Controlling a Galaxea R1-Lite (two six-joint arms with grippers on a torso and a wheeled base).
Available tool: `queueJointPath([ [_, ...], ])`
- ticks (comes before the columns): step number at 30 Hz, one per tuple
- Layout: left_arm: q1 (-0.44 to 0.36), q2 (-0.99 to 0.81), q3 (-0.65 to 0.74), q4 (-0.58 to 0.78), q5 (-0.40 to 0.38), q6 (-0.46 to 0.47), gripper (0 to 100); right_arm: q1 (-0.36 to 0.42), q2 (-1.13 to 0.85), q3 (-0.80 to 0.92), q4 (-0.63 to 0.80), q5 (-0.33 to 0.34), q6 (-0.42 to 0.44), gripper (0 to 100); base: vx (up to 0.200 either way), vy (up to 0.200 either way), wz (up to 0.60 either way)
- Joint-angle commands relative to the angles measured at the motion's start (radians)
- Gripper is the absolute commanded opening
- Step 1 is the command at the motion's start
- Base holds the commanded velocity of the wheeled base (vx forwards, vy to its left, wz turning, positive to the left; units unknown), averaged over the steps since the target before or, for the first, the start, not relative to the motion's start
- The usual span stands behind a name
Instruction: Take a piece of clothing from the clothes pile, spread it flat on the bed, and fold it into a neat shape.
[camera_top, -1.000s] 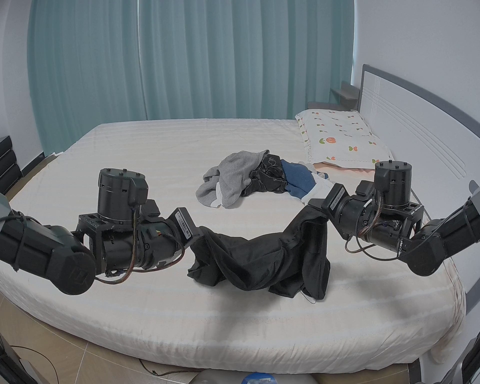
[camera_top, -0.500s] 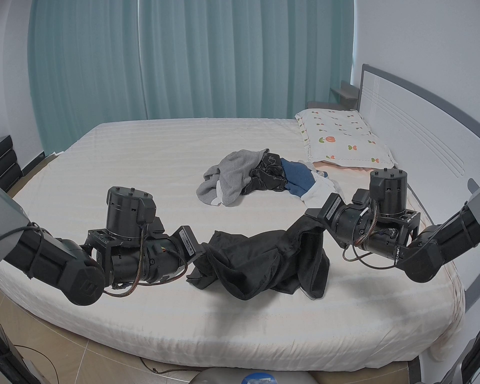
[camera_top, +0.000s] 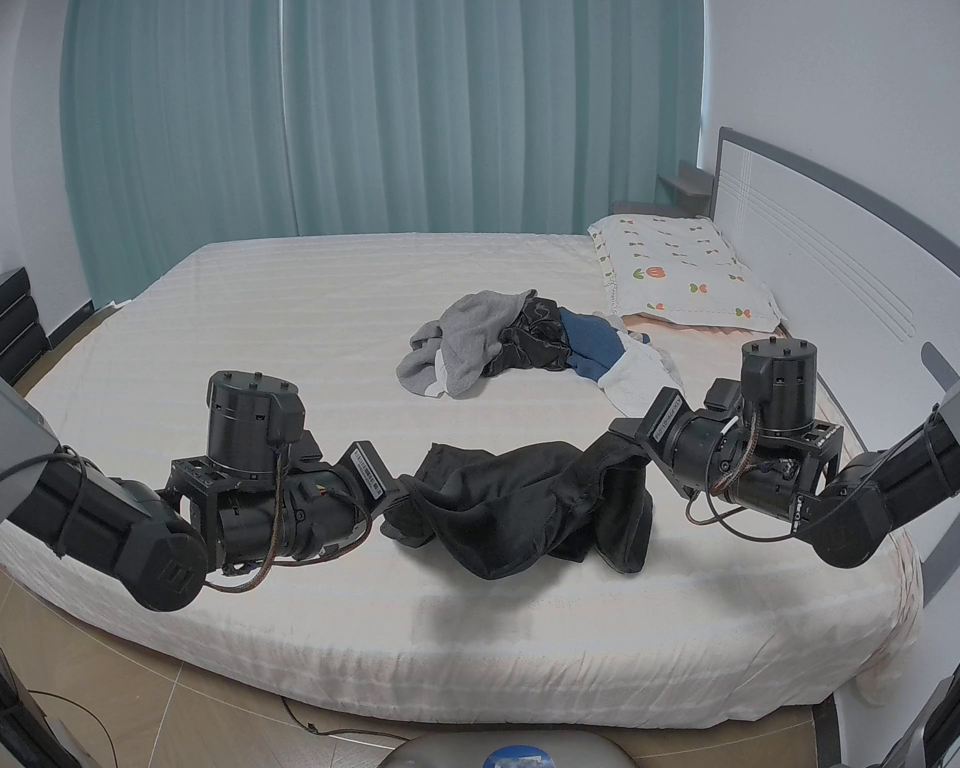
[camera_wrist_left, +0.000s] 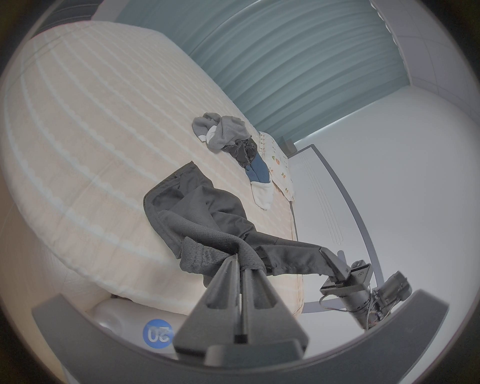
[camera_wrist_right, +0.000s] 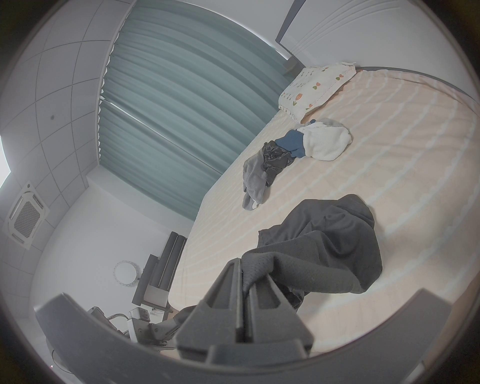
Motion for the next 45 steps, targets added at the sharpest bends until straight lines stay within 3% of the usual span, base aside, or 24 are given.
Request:
queueJointPath([
  [1, 0.009, -0.011, -0.003, 0.000, -0.002, -0.005, 0, 0.000, -0.001, 0.000, 0.000, -0.001, 0.000, 0, 0.000, 0.200, 0.00],
  [15, 0.031, -0.054, 0.001, -0.001, -0.002, -0.005, 0, 0.003, -0.010, -0.012, 0.000, -0.058, -0.003, 0, 0.000, 0.200, 0.00],
  [33, 0.069, -0.076, 0.003, -0.001, -0.001, -0.004, 0, 0.006, -0.010, -0.063, 0.010, -0.214, -0.009, 0, 0.000, 0.200, 0.00],
  [45, 0.090, -0.108, 0.004, 0.008, -0.001, -0.002, 0, 0.009, -0.032, -0.060, -0.045, -0.208, -0.003, 0, 0.000, 0.200, 0.00],
])
